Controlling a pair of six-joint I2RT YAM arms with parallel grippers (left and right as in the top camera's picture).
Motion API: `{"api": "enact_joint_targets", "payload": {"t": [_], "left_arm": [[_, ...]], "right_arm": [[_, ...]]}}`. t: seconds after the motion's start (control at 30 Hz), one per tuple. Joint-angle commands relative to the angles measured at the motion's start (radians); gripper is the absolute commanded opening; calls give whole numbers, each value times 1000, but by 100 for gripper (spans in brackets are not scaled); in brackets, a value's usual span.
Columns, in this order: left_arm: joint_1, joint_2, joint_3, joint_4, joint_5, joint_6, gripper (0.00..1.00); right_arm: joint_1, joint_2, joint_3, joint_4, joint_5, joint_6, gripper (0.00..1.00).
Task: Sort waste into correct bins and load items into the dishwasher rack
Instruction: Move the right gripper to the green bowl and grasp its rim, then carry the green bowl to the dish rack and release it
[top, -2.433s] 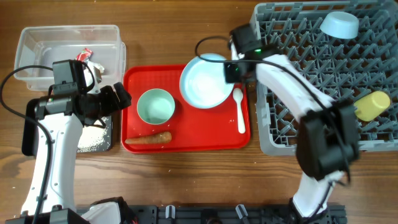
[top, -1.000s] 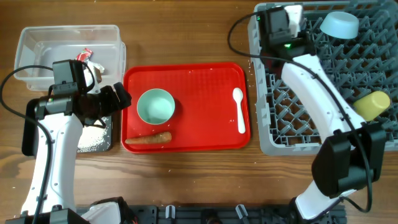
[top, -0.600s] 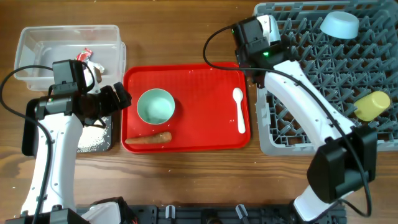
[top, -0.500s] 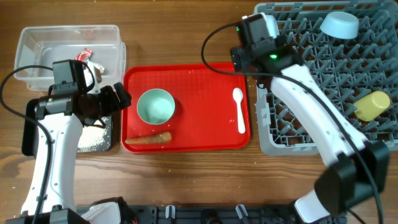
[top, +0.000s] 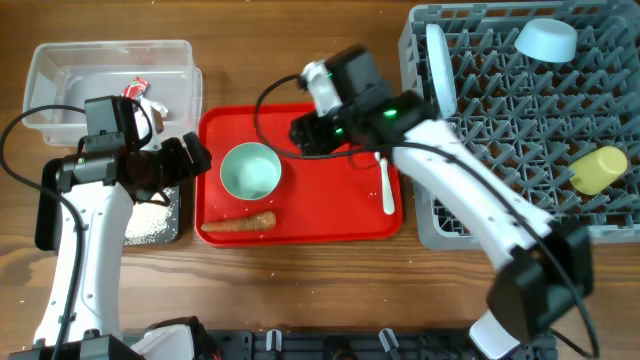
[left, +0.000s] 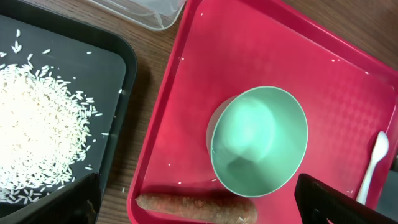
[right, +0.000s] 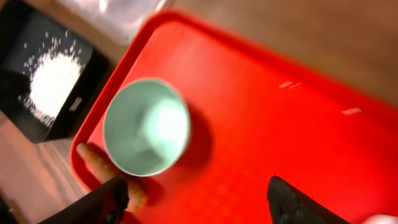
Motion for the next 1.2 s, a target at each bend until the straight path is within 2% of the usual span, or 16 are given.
{"api": "enact_joint_targets", "payload": {"t": [0.0, 0.17, 0.3, 0.43, 0.5, 0.63, 0.8, 0.9, 1.03, 1.17], "left_arm": [[6, 4, 10, -1, 1, -9, 100], [6, 4, 10, -1, 1, -9, 100], [6, 4, 10, -1, 1, -9, 100], [6, 4, 10, -1, 1, -9, 100], [6, 4, 10, 0, 1, -9, 100], [6, 4, 10, 0, 1, -9, 100], [6, 4, 10, 0, 1, -9, 100], [6, 4, 10, 0, 1, -9, 100], [6, 4, 10, 0, 1, -9, 100], [6, 4, 10, 0, 1, -9, 99]], "right_arm": [[66, 117, 2, 35, -35, 105, 66], [118, 232, 2, 68, 18, 220, 58], [126, 304, 2, 88, 70, 327, 37], [124, 328, 2, 96, 98, 389, 11], [124, 325, 3, 110, 121, 380, 4], [108, 268, 6, 107, 206, 369, 4], [17, 56, 6, 39, 381, 289, 4], [-81, -117, 6, -16, 578, 204, 4], [-220, -260, 6, -16, 858, 57, 4], [-371, -282, 3, -15, 1239, 74, 4]]}}
